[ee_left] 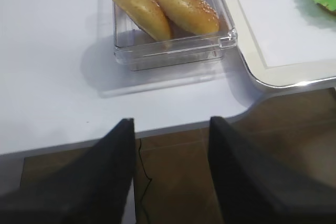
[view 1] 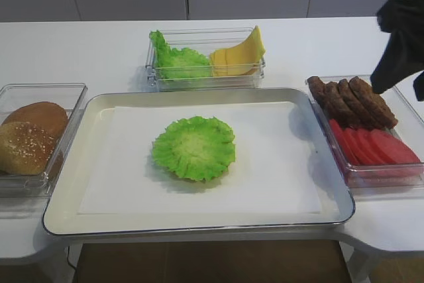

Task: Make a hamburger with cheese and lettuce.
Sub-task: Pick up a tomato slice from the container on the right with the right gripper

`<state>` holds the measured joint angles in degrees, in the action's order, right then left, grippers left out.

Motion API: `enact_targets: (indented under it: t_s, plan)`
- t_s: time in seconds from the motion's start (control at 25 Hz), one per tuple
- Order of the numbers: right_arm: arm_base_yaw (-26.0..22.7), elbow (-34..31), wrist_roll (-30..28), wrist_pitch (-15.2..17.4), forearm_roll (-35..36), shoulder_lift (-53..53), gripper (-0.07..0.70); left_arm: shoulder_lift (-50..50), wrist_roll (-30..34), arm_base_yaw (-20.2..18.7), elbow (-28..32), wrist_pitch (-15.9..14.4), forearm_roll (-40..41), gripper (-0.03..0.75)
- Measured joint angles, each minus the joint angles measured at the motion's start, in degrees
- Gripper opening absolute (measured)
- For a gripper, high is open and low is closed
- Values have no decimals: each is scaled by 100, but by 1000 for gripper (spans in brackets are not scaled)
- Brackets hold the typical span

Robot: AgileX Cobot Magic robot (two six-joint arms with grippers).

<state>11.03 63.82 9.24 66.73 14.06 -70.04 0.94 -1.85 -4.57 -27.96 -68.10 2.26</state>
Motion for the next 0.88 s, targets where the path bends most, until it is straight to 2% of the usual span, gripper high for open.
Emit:
enact_targets:
  t_s: [0.12, 0.36, 0.88]
  plan:
    - [456, 408, 417, 313, -392, -517, 420, 0, 0, 0, 0, 0, 0, 342]
    - [1045, 863, 923, 381, -914, -1312, 420, 0, 0, 0, 0, 0, 0, 342]
    - [1110, 928, 1144, 381, -1102, -2151, 420, 0, 0, 0, 0, 0, 0, 342]
